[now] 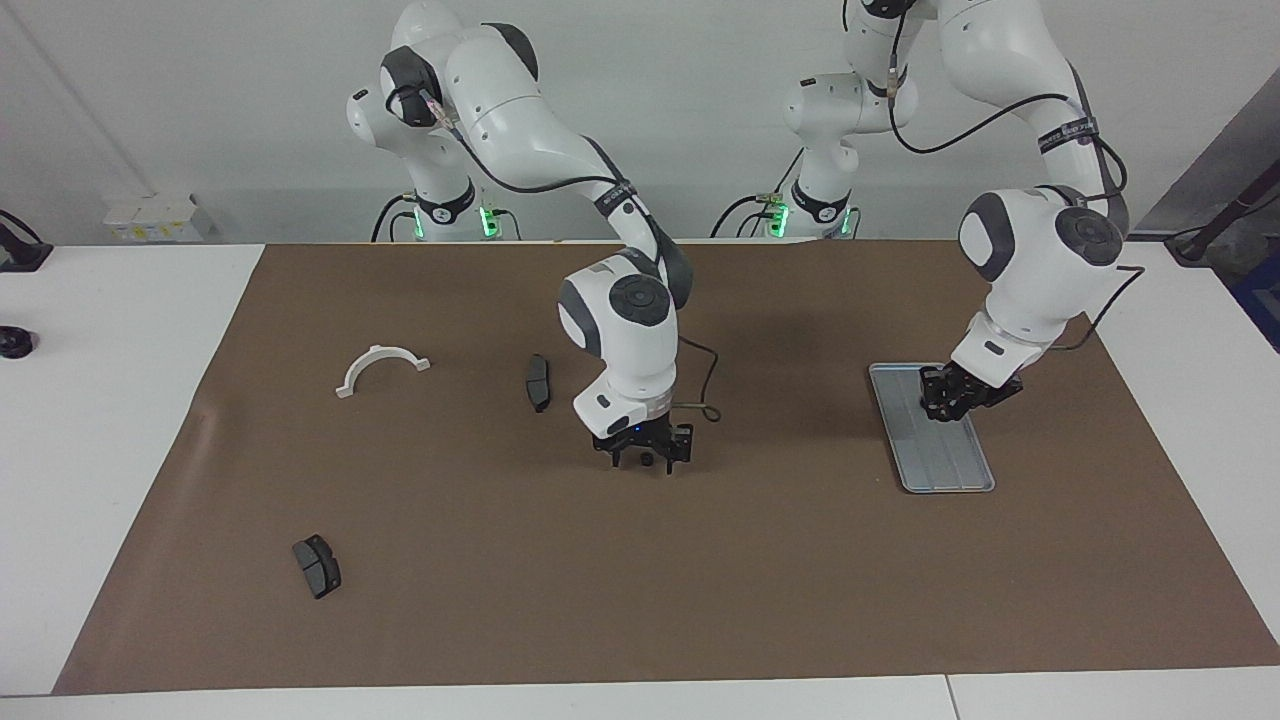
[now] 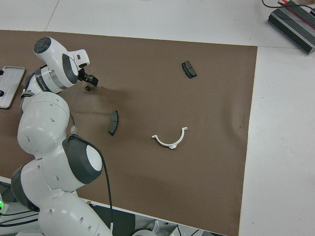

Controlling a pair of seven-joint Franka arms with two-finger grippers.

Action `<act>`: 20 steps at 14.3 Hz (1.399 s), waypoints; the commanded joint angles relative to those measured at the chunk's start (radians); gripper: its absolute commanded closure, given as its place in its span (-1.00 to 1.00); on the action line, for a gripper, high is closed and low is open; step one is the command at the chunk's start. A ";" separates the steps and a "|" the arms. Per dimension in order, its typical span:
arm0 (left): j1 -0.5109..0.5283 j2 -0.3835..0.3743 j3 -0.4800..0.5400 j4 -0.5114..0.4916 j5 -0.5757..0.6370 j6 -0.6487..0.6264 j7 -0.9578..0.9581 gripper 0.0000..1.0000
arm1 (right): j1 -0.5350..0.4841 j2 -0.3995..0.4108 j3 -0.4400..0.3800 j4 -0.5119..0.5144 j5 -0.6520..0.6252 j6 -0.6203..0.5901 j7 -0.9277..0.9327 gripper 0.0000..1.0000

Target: Place bearing gear from tray to pile

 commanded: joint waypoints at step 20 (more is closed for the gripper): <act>-0.006 -0.006 -0.004 0.002 -0.031 0.000 0.001 1.00 | 0.006 -0.046 0.002 -0.092 0.005 0.060 -0.025 0.35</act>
